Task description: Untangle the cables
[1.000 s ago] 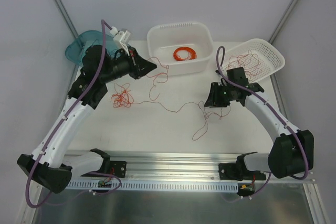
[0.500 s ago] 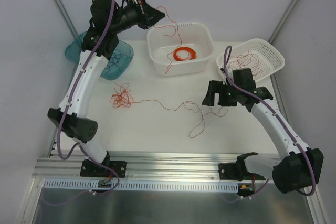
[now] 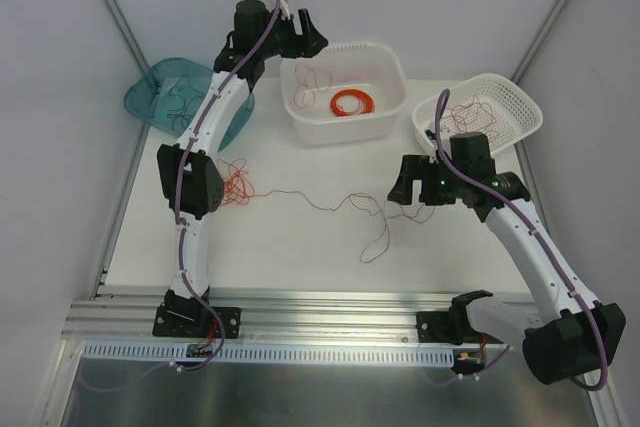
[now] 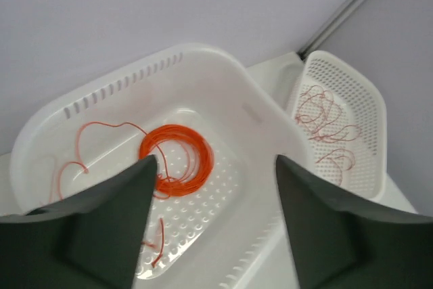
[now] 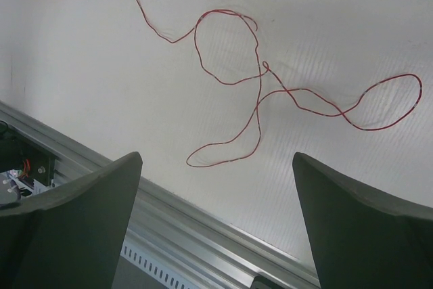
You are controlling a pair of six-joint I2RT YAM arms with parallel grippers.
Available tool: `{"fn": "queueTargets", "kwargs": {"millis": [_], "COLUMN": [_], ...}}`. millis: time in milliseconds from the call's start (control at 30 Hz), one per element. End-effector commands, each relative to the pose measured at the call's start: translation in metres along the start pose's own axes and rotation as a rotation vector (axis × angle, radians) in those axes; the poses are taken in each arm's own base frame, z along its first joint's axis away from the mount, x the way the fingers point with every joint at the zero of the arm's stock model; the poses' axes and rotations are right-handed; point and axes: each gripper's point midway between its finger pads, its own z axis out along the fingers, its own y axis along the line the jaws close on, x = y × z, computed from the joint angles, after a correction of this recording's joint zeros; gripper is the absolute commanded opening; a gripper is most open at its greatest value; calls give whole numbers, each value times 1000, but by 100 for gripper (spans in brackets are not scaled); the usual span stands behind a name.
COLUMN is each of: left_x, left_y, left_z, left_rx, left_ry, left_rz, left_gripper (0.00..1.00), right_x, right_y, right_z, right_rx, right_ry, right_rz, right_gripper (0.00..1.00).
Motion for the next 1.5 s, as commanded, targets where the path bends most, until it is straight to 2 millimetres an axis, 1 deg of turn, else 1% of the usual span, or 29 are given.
{"fn": "queueTargets", "kwargs": {"millis": [0,33,67,100,133,167,200,233,267,300,333,367,400,433,467,533,567,633,800,833,933,967,1000,1033,1100,1133,1167,1267,1467], "left_x": [-16,-16,-7,-17,-19,-7,-19,-18,-3,-14,-12,15,5,12,34,46,67,82,152,177,191,208,204,218,224,234,236,252,282], "left_y": [0,2,7,0,0,8,-1,0,8,0,0,12,8,9,17,20,27,33,47,52,49,51,47,48,48,50,50,58,60], "left_z": [-5,-8,-10,-20,-26,-30,-45,-52,-57,-74,-83,-90,-108,-118,-126,-153,-163,-190,-245,-257,-282,-291,-300,-308,-321,-328,-334,-347,-359], "left_rx": [-21,-37,-56,-63,-77,-117,-122,-141,-180,-193,-216,-264,-300,-320,-354,-426,-461,-539,-647,-674,-697,-713,-712,-723,-743,-761,-776,-820,-830], "left_ry": [-59,-59,-41,-58,-61,-40,-62,-62,-34,-59,-57,2,-21,-3,46,90,140,182,313,369,359,386,358,380,383,404,401,407,451], "left_rz": [51,43,29,33,33,23,39,42,33,43,38,13,16,13,2,-4,-12,-20,-107,-136,-204,-221,-227,-236,-242,-251,-261,-302,-401], "left_gripper": [79,92,95,98,99,99,99,99,99,99,99,99,99,99,99,99,99,99,99,99,99,99,99,99,99,99,99,99,99], "right_x": [-4,-5,-6,-6,-8,-8,-8,-12,-8,-8,-6,-9,-10,-10,-11,-9,-9,-9,-11,-8,-8,-8,-5,-5,-3,-5,2,2,10], "right_y": [6,6,7,7,9,13,16,20,27,30,39,44,48,52,62,76,83,95,114,114,120,121,124,125,129,135,133,141,141], "right_z": [-9,-9,-8,-8,-6,-4,-1,-1,5,8,11,18,21,25,32,40,44,56,88,102,126,133,140,154,168,175,187,204,245], "right_rx": [-10,-9,-12,-12,-16,-25,-30,-32,-45,-51,-65,-74,-84,-92,-112,-146,-160,-181,-215,-215,-223,-225,-232,-233,-235,-240,-234,-229,-188], "right_ry": [-24,-24,-23,-21,-16,-13,-1,-6,20,26,37,42,45,53,62,82,84,108,145,165,186,192,201,211,219,216,242,235,251], "right_rz": [-33,-33,-40,-46,-55,-79,-92,-109,-137,-159,-190,-204,-220,-230,-256,-306,-326,-368,-439,-447,-458,-466,-471,-473,-486,-498,-498,-527,-589], "right_gripper": [99,99,99,99,99,99,99,99,99,99,99,99,99,99,98,98,98,97,95,95,89,85,84,82,77,75,72,70,67]}}
